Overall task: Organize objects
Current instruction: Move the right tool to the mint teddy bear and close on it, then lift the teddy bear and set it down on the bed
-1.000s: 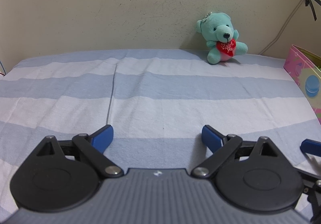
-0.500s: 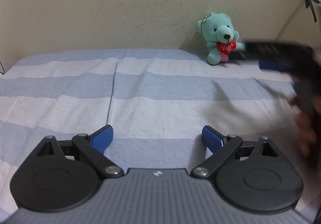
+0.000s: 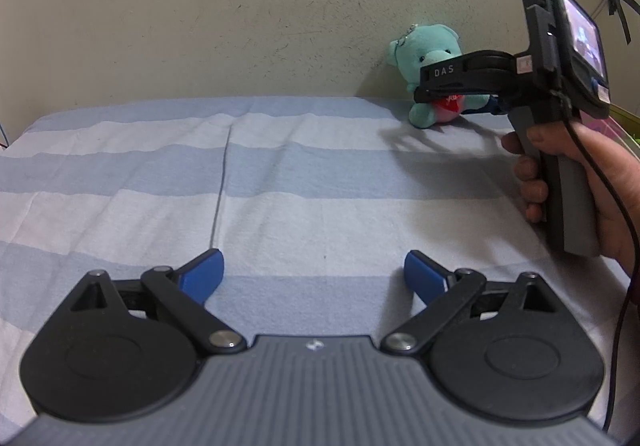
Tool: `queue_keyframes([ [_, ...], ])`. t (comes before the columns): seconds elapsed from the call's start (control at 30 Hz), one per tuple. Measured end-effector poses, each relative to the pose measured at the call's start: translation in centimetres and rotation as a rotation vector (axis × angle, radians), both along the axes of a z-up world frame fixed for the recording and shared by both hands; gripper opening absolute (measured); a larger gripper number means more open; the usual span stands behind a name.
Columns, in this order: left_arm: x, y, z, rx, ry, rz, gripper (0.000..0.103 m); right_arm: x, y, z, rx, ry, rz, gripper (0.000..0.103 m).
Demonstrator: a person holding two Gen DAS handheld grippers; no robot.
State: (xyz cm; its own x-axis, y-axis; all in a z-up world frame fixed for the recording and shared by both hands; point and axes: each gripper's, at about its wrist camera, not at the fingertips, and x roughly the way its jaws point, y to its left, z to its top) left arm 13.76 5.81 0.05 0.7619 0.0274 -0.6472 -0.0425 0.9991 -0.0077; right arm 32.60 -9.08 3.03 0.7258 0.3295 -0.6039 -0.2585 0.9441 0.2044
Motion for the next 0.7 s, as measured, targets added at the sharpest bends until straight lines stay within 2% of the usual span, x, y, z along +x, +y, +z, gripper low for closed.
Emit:
queue_keyframes([
  [0.3, 0.0, 0.0, 0.0, -0.004, 0.0, 0.002, 0.098, -4.2, -2.6, -0.3, 0.086, 0.025, -0.004, 0.053],
  [0.57, -0.2, 0.7, 0.4, -0.05, -0.016, 0.013, 0.098, -10.8, -5.4, 0.0, 0.149, 0.081, 0.046, 0.053],
  [0.7, -0.3, 0.9, 0.6, -0.046, -0.024, 0.023, 0.098, -14.7, -7.0, 0.0, 0.167, 0.108, 0.079, 0.054],
])
